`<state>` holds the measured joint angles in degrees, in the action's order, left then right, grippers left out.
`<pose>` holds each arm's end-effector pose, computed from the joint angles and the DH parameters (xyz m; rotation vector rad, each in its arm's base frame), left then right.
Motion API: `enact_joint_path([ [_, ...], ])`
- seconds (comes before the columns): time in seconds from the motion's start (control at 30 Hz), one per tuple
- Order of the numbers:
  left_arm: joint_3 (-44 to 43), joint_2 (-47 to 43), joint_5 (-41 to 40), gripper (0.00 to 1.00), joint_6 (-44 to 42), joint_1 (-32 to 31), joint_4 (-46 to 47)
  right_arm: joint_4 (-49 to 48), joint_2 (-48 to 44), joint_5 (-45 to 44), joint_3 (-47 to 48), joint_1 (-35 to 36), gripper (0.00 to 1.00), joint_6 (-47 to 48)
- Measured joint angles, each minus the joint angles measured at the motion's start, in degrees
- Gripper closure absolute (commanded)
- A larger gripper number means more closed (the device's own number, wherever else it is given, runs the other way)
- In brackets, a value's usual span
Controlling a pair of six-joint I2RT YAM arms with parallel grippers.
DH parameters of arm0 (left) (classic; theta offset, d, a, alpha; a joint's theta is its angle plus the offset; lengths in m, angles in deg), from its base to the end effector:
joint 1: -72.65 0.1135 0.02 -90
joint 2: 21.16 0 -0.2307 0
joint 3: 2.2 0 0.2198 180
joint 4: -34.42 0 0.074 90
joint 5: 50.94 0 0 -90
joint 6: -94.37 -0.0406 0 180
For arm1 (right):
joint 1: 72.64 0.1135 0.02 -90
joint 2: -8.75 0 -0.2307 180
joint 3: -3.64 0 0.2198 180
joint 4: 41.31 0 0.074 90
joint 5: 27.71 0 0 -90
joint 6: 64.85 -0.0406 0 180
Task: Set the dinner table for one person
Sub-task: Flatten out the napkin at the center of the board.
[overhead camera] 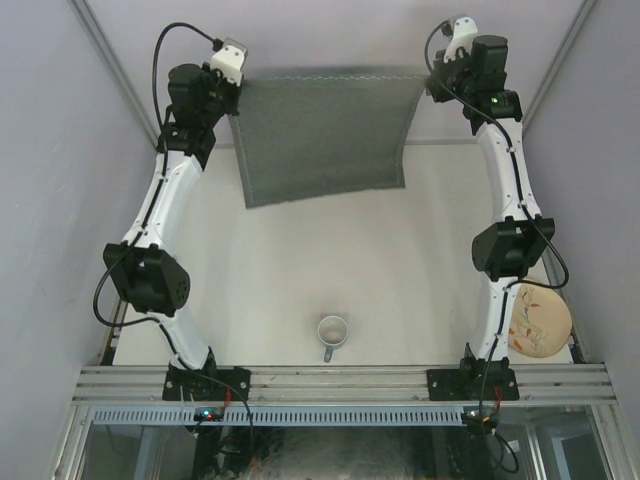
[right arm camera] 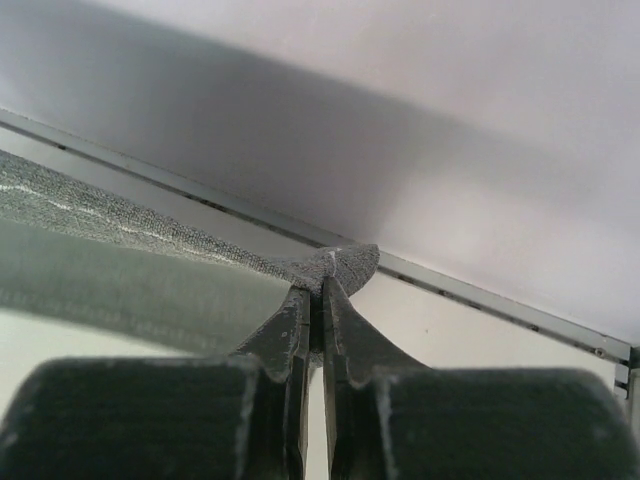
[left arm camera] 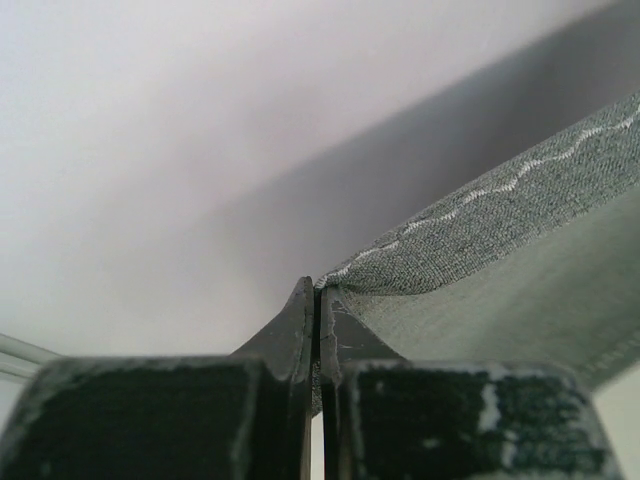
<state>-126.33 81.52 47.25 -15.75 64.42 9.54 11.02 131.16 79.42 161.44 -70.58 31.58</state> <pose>0.3844 -0.0614 0.4121 0.5046 1.5501 0.0428 0.4300 0.0274 0.4027 -0.3423 1.8272 0.2259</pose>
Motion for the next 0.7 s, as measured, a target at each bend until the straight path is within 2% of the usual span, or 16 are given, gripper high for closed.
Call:
enact_joint_path([
  [0.17, -2.5, 1.2, 0.1, 1.0, 1.0, 0.6, 0.9, -4.4, -1.0, -0.6, -3.0, 0.5, 1.0, -0.4],
  [0.57, -0.2, -0.3, 0.8, 1.0, 3.1, 0.8, 6.7, -9.7, -1.6, -1.9, -0.4, 0.6, 1.0, -0.5],
  [0.7, 0.7, -1.1, 1.6, 0.99, 3.7, 0.9, 8.0, -11.5, -4.1, -2.0, -3.5, 0.6, 1.0, -0.5],
])
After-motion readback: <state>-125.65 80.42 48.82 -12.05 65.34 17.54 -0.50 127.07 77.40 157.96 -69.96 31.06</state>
